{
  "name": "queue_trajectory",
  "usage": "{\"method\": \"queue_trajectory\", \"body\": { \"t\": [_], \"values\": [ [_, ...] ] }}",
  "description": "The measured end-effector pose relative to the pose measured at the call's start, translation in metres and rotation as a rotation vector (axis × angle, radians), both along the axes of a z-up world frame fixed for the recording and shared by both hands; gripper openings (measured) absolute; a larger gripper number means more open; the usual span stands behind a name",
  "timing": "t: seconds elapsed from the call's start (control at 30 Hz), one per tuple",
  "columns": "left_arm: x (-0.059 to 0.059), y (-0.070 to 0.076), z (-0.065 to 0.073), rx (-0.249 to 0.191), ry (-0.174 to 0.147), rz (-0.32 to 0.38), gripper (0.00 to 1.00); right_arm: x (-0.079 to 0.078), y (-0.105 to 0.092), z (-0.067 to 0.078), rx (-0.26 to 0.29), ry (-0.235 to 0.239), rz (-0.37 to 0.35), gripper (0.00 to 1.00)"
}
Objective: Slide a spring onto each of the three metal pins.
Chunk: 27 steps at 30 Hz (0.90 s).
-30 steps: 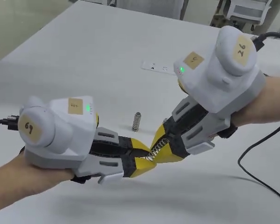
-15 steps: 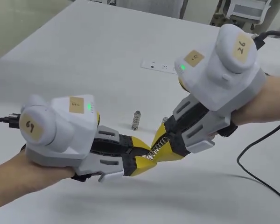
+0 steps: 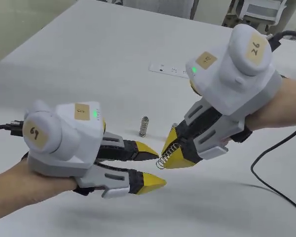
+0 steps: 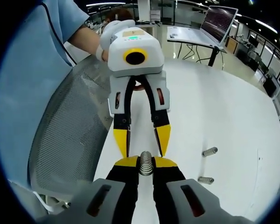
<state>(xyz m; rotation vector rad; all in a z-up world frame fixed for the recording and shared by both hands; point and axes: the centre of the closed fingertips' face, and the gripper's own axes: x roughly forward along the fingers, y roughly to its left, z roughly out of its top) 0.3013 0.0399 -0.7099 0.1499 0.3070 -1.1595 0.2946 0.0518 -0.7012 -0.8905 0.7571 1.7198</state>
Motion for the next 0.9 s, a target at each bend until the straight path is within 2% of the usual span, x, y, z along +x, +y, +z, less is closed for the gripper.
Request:
{"method": "queue_trajectory", "body": {
  "t": [0.13,0.53,0.7,0.9],
  "values": [
    [0.001,0.004,-0.003,0.012,0.004,0.017,0.37,0.0,-0.002,-0.001,-0.002,0.001,-0.005,0.07],
    [0.004,0.017,-0.006,0.025,0.018,0.051,0.41,0.007,-0.013,-0.001,-0.006,-0.004,-0.041,0.07],
    [0.009,0.021,-0.008,0.024,0.024,0.088,0.61,0.01,-0.019,-0.001,-0.011,-0.006,-0.054,0.07],
    [0.014,0.026,-0.009,0.023,0.03,0.13,0.78,0.012,-0.023,0.0,-0.015,-0.007,-0.066,0.07]
  ]
}}
